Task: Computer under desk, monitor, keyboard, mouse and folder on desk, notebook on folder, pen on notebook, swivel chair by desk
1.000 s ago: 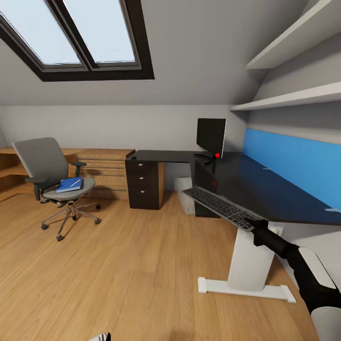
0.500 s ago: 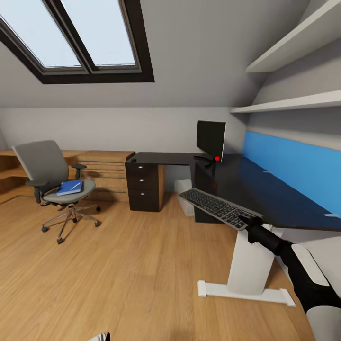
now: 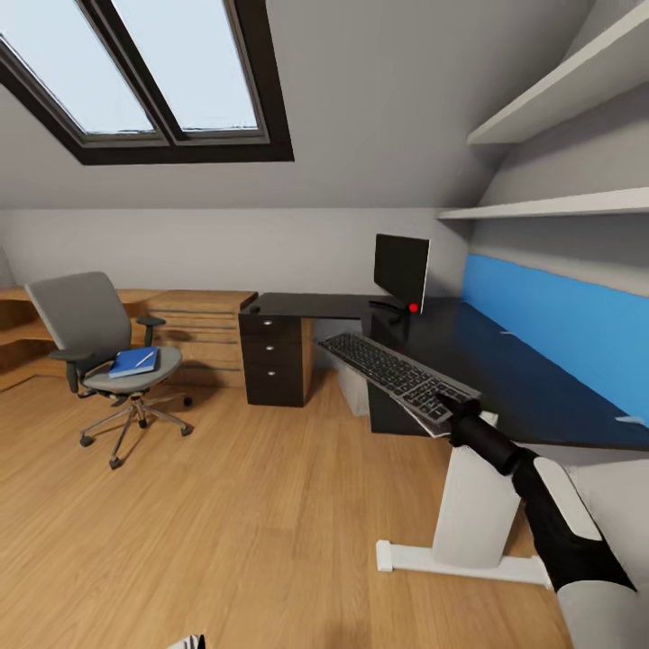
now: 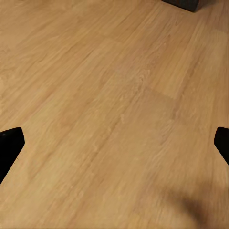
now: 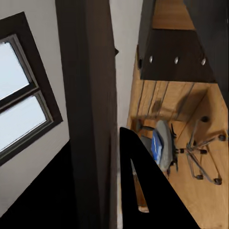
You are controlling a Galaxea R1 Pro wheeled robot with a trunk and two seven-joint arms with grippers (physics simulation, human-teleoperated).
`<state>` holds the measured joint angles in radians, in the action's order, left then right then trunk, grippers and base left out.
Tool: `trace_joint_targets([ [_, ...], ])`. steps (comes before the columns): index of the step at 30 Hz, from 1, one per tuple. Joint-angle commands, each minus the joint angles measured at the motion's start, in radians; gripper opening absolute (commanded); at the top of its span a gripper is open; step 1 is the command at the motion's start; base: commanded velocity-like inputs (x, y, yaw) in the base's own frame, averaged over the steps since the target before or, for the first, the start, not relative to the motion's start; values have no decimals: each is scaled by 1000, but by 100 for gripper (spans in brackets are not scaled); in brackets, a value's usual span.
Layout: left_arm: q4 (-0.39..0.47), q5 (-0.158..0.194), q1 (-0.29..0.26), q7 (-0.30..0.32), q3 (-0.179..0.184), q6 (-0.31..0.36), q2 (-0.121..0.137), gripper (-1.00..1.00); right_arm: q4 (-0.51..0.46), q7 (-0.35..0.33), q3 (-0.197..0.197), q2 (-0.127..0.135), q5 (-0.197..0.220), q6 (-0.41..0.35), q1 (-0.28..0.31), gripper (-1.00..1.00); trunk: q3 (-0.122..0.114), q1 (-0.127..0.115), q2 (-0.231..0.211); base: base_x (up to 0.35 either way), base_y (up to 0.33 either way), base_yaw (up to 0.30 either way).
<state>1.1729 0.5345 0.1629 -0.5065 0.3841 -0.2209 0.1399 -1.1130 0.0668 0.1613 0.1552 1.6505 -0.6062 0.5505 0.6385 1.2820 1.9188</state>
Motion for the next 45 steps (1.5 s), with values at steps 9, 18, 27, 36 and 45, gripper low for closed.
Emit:
trace_joint_targets([
  [9,2,10,0,-16,2,-6,3,100,-124,-12,-38,-261,-309,112,-28,-100,-27,-35,-63,0,0,0],
  [18,2,12,0,-18,-1,-6,6,100,-99,-5,-210,-330,-442,729,-30,-100,-56,-69,-126,0,0,0],
  [27,1,15,0,-19,-6,-8,3,100,-88,-29,-549,-330,-424,1086,-150,-100,-59,-73,-133,0,0,0],
  [36,1,13,0,-16,-4,-9,2,100,-89,-44,-576,-330,-357,1089,-159,-100,-59,-73,-133,121,133,0],
  [45,8,14,0,-4,-24,-9,10,100,-87,-45,-574,-330,-275,1092,-159,-100,-59,-73,-133,222,261,0],
])
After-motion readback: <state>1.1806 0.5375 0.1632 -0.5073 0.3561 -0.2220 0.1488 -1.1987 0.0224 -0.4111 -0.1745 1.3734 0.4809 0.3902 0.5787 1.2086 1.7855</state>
